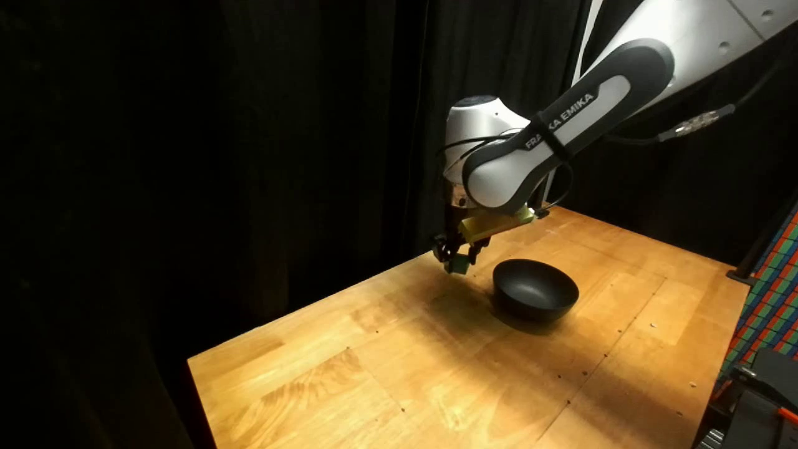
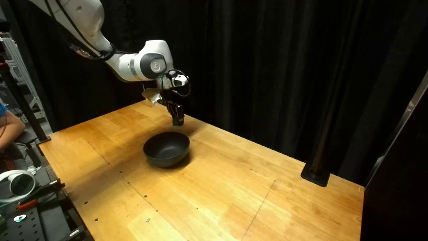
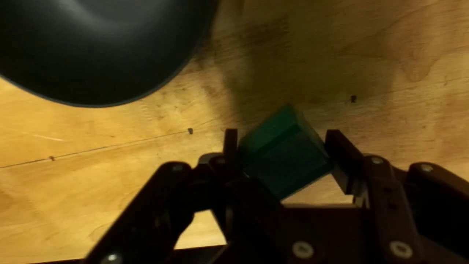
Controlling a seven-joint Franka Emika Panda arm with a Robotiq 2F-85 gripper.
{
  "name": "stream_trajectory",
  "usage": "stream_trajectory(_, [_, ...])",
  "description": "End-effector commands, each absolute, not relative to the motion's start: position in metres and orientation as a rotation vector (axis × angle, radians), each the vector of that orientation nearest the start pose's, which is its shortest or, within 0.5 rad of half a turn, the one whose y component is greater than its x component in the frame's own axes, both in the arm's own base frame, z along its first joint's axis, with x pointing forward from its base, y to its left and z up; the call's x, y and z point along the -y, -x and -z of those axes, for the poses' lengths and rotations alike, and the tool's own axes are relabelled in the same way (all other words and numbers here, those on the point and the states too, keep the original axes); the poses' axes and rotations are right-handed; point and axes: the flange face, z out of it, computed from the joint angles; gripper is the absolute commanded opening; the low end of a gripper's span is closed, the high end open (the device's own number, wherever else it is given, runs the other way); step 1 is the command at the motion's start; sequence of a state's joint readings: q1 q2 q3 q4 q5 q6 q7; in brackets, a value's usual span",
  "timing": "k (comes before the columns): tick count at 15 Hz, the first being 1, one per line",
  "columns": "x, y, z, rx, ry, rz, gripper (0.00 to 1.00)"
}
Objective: Put the block in the bowl
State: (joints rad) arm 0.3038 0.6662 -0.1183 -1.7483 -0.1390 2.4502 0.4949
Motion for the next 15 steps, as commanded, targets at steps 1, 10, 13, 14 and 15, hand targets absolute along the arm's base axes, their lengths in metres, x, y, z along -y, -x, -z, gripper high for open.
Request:
stream_trajectory(1, [-0.102, -0.617, -0.249, -0.383, 3.268, 0.036, 0.35])
stream_trajectory(10, [-0.033, -0.565, -0.26, -0.487, 3.259, -0.34, 1.0])
stream_trajectory(13, [-0.023, -0.535, -0.282, -0.329, 3.193, -0.359, 1.0])
stream_trajectory(14, [-0.02, -0.525, -0.292, -0.296, 3.175, -0.33, 1.0])
stream_trajectory(15, [-0.017, -0.512, -0.304, -0.244, 3.152, -0.267, 1.0])
